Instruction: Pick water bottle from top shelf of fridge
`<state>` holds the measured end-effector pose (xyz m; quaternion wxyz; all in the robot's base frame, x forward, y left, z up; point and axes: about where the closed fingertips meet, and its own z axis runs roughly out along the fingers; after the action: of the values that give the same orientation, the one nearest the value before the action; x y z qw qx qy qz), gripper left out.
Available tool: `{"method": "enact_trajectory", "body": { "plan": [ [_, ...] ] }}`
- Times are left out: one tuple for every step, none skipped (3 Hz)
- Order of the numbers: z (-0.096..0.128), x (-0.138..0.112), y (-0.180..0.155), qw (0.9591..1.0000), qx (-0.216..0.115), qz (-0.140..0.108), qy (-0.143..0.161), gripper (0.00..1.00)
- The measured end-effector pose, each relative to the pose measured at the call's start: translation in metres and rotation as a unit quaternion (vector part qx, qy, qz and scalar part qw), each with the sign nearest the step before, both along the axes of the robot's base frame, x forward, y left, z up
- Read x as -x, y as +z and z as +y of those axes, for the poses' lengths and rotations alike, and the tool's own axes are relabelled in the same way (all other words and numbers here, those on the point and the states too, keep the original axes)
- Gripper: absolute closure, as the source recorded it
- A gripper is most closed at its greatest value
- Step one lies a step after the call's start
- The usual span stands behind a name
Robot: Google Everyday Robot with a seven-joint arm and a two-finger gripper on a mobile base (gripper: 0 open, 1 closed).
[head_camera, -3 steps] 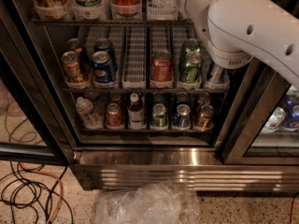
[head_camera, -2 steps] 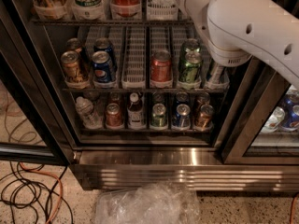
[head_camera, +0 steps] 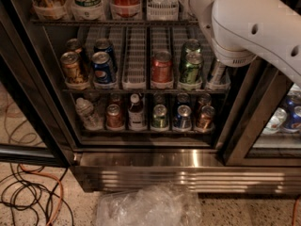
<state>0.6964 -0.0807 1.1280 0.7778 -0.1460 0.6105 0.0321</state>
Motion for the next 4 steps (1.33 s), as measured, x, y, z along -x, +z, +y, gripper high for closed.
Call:
{"method": "enact_trajectory", "body": {
  "plan": [
    [-0.003,0.006,-0.004,0.9997,0.002,0.023,0.008,1.0],
    [0.004,0.02,0.006,0.999,0.003,0.036,0.028,1.0],
    [0.004,0.024,0.004,0.9988,0.003,0.04,0.029,1.0],
    [0.007,0.044,-0.012,0.997,0.004,0.068,0.036,1.0]
  ]
}}
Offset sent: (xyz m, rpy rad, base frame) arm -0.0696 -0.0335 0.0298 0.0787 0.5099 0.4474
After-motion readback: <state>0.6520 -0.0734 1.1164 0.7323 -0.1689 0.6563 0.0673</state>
